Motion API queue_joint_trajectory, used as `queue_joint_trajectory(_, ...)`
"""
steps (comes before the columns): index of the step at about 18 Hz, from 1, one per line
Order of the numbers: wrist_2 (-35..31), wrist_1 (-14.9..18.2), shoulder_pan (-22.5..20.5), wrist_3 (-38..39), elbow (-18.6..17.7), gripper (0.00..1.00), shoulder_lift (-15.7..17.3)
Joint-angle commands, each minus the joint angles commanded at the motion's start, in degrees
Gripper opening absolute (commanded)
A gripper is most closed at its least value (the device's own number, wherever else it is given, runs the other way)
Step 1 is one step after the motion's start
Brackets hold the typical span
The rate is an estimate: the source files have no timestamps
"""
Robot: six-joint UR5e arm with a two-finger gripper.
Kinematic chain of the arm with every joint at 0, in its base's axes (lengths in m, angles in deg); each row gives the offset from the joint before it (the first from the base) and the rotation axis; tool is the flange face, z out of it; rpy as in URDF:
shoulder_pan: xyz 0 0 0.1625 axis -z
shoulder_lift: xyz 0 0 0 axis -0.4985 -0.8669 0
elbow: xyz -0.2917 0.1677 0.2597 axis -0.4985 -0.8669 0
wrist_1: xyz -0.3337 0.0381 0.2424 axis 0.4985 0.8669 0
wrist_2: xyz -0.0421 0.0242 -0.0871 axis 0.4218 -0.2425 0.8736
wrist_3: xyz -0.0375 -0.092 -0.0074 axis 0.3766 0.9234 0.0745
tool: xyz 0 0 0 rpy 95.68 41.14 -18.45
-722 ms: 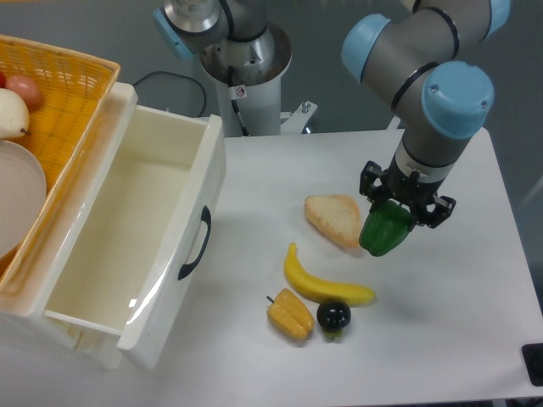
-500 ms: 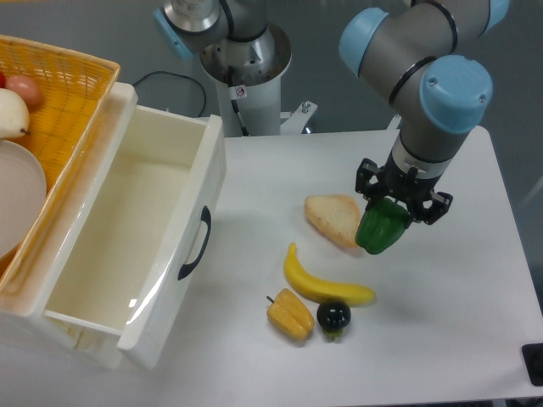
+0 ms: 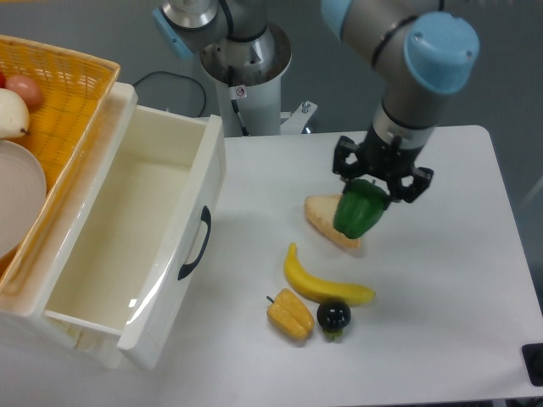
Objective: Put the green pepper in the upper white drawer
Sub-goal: 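Carry the green pepper over the open white drawer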
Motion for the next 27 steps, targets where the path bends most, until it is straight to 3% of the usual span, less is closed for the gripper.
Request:
queue_joint_trajectory(6,4.9,0.2,2.8,0.5,-2.4,0.34,4.4)
queue_joint_trajectory(13,8.3,-0.3,6.6,0.5,-2.4,0.33,7.6)
queue_joint_trajectory(16,8.4,-0.8,9.0,0.0,-2.4,0.33,7.6)
queue_joint_trajectory(20,9.9,-3.9,11.6,-0.2,-2.6,0.33,7.5)
queue_joint_trajectory(27,10.3,-4.1,15.4,-2.5,-2.6,0.33,6.8)
